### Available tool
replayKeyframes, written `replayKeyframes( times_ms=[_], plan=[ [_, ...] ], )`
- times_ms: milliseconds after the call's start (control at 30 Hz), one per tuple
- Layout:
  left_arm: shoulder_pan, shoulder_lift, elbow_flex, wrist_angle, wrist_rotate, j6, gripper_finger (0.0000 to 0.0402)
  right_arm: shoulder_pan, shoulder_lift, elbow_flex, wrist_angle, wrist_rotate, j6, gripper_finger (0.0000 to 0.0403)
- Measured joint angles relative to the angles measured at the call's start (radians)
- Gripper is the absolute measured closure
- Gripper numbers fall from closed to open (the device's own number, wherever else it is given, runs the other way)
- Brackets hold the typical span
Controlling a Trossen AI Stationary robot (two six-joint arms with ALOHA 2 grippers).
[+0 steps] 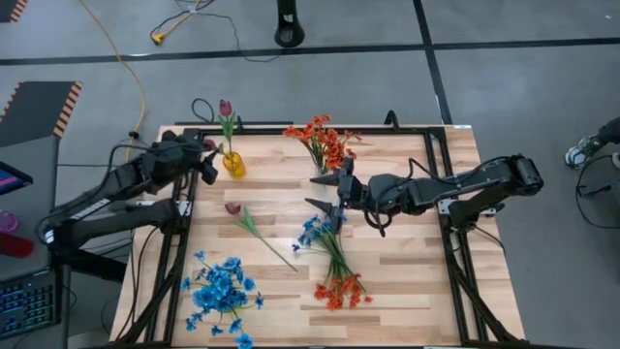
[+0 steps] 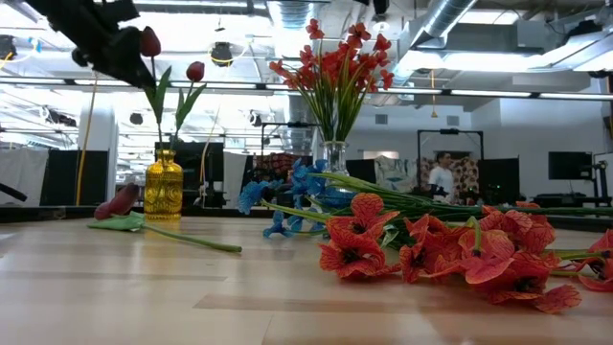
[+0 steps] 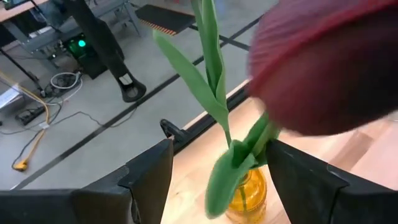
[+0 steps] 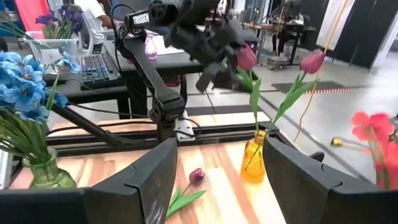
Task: Sort flowers into vase by color
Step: Put the right red flower into the yellow vase, then put the red flower into the yellow vase
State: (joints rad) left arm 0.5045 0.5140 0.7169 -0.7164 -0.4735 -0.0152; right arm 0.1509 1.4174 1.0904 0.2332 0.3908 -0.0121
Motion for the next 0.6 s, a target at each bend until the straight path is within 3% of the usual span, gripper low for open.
replayKeyframes(
  times_ms=[333, 600],
  plan=[
    [0.000, -0.007, 0.137, -0.300, 0.062, -0.032, 0.0157, 0.043, 0.096, 0.000, -0.032, -0.003, 0.102, 0.0138],
    [0.000, -0.114, 0.110, -0.398, 0.239, -0.113, 0.0157, 0.088, 0.308, 0.000, 0.177, -0.006, 0.172, 0.0138]
  ],
)
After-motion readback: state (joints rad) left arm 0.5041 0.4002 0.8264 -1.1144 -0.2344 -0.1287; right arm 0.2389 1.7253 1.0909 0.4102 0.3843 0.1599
